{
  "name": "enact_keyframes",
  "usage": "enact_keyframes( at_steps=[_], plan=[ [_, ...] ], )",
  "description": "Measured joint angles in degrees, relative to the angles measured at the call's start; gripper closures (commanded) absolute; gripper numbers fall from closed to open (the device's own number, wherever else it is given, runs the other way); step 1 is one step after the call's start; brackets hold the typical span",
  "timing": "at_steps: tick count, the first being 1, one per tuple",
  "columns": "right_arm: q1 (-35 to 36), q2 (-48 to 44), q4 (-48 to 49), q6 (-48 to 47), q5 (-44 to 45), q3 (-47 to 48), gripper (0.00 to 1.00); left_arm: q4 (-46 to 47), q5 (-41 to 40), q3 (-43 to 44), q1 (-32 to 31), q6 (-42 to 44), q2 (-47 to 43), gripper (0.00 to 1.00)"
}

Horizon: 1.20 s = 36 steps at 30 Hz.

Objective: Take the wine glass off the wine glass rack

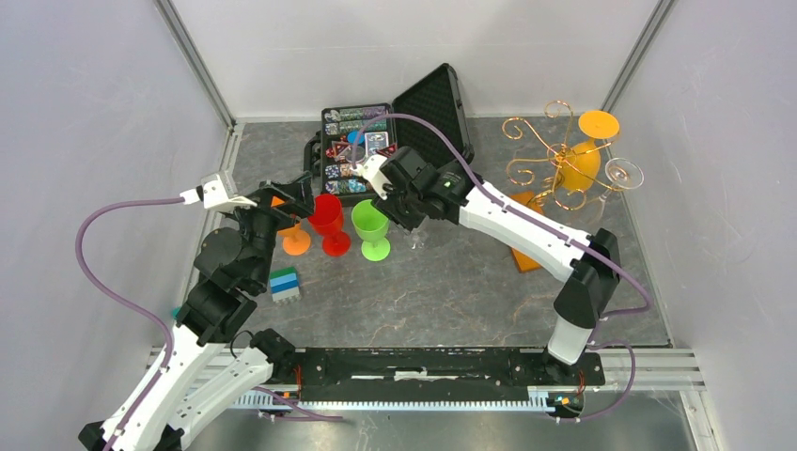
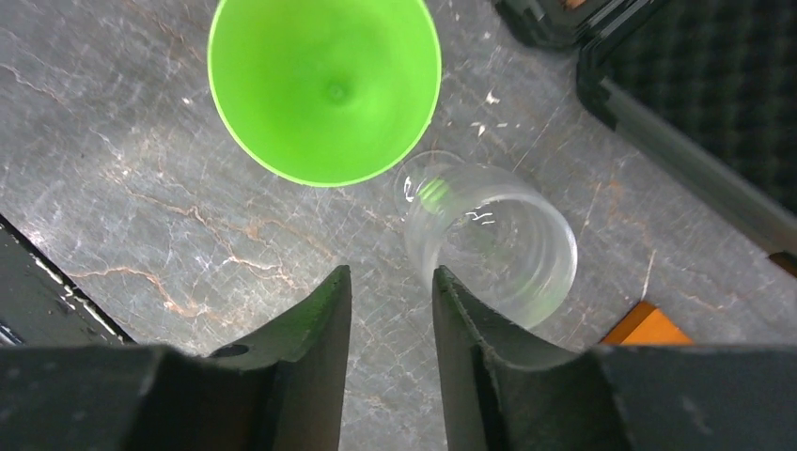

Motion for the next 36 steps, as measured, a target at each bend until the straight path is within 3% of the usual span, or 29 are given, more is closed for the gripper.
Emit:
enact_keyframes(
  at_steps=[10,16,19,24,29,36],
  plan=[
    [-1.07,-1.38,-2.12,-1.44,-0.42,7.23,0.39,0.22,-0.02,-0.02,0.0,0.59,0.04,0.0],
    [-2.25,-7.96,-3.28,-2.69,3.3,12.35,0.19,0.94,0.96,-0.44,0.0,0.55,0.44,0.0],
    [-3.63,-14.23,-2.62,-3.69,7.76,14.21,0.16,1.53,2.36,-0.98,0.0,0.52,0.55,0.0],
    [-9.88,-23.69,-2.34,-4.92,17.55,15.04,0.14,2.43,4.72,-1.27,0.0,0.5,0.81,0.0],
    [-18.93,-26.36,-4.39,-6.08,26.49,15.21,0.14,3.52,7.87,-1.27,0.0,0.52,1.25,0.0],
    [-31.39,-25.99,-6.84,-9.4,30.73,10.19,0.31,3.76,11.47,-1.27,-0.02,0.55,2.75,0.0]
  ],
)
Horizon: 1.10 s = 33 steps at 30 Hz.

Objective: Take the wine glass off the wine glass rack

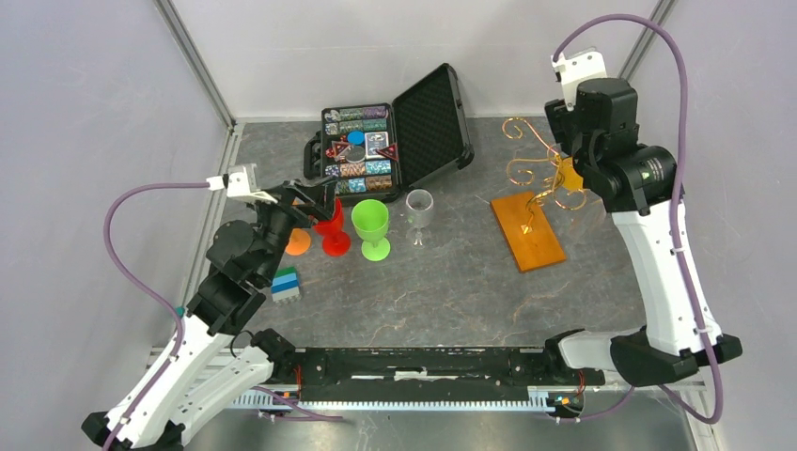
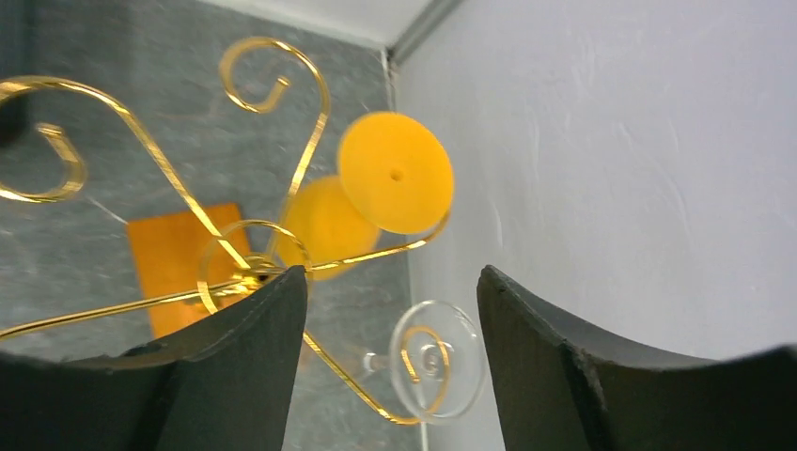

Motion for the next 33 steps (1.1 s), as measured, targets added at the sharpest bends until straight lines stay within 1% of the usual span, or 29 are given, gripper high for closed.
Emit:
enact_keyframes(
  at_steps=[4,8,15,20,27,33],
  plan=[
    [-4.52,0.37,-1.01,-2.03,-0.5,-2.54,0.33,-0.02,1.11,0.0,0.0,0.0,0.7,0.0],
    [-5.97,1.64,-1.42,-4.15,-1.25,-3.08,0.36,-0.02,1.97,0.0,0.02,0.02,0.79,0.0],
    [-6.21,5.92,-0.76,-8.7,-2.75,-3.06,0.4,0.07,2.32,0.0,0.0,0.02,1.25,0.0],
    [-6.21,8.94,1.09,-12.07,-1.51,-3.06,0.45,0.07,2.29,0.0,0.02,0.02,1.57,0.0],
    [-6.45,9.81,4.0,-15.61,-0.07,-3.17,0.51,0.09,2.29,0.0,0.02,0.02,2.14,0.0],
    [-7.1,10.21,5.99,-18.14,0.09,-4.83,0.52,0.09,2.29,0.0,0.0,0.04,2.19,0.0]
  ],
)
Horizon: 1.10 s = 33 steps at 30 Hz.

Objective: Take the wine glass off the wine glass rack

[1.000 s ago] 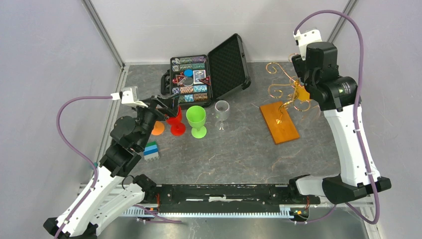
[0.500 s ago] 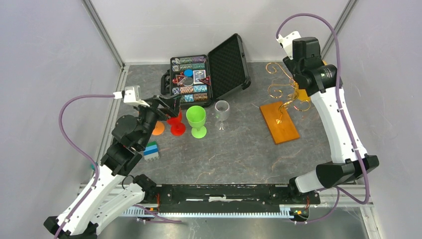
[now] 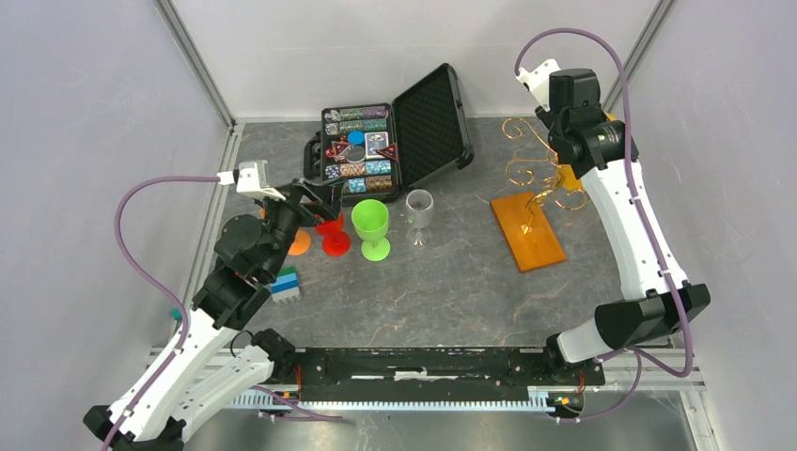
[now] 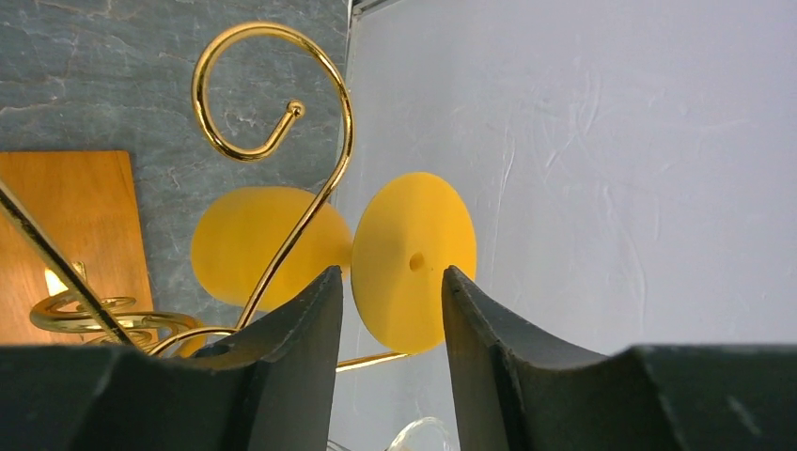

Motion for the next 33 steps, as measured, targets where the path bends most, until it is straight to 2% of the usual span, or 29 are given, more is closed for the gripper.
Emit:
enact_keyframes(
  at_steps=[3,10,17,21,25,33],
  plan=[
    [-0.42,0.11,0.66,-1.05,-0.02,-1.01,0.53,0.0,0.0,0.0,0.0,0.0,0.0,0.0],
    [-0.87,0.22,2.64,-2.84,0.87,-4.07,0.67,0.0,0.0,0.0,0.0,0.0,0.0,0.0],
    [-0.87,0.2,4.04,-3.45,2.64,-4.68,0.74,0.0,0.0,0.0,0.02,0.0,0.0,0.0],
    [-0.85,-0.22,4.79,-3.63,3.48,-4.83,0.84,0.0,0.0,0.0,0.0,0.0,0.0,0.0],
    [-0.85,-0.96,6.1,-4.24,4.85,-4.83,1.0,0.02,0.02,0.0,0.0,0.0,0.0,0.0],
    [-0.85,-2.45,7.96,-5.2,7.37,-6.75,1.0,0.02,0.02,0.0,0.0,0.0,0.0,0.0]
  ],
)
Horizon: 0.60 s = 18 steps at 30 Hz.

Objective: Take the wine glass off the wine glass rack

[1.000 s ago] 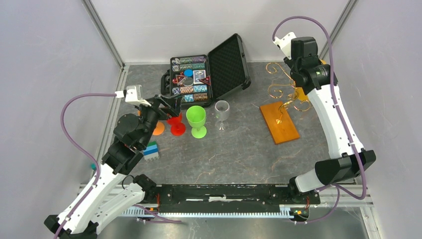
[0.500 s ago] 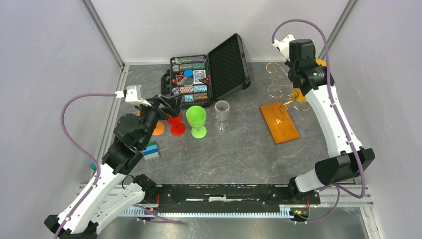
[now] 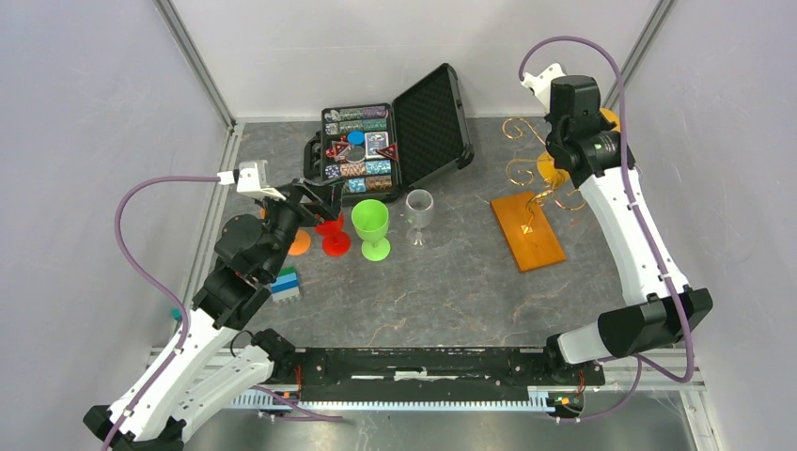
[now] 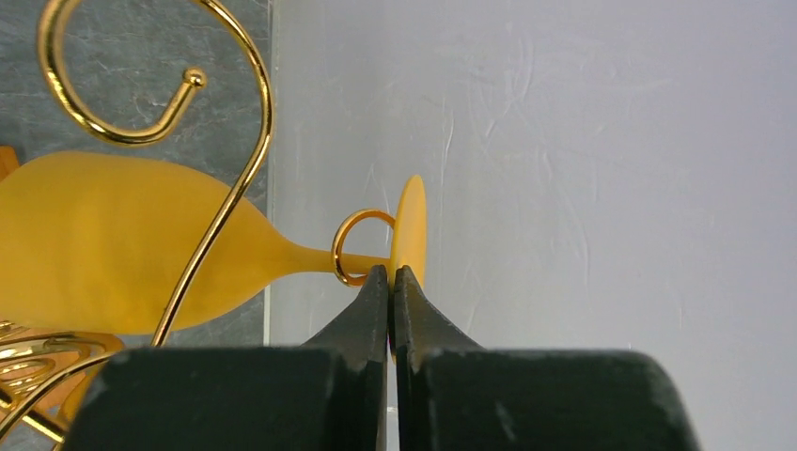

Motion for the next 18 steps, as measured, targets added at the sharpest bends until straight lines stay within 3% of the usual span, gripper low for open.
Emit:
enact_keyframes(
  at_steps=[10,18],
  plan=[
    [0.02,-1.14,7.54,-8.2,8.22,-6.99,1.0,0.02,0.02,0.0,0.02,0.0,0.0,0.0],
    [0.2,-4.13,8.13,-10.4,8.92,-7.3,1.0,0.04,0.44,0.0,0.02,0.0,0.37,0.0]
  ],
)
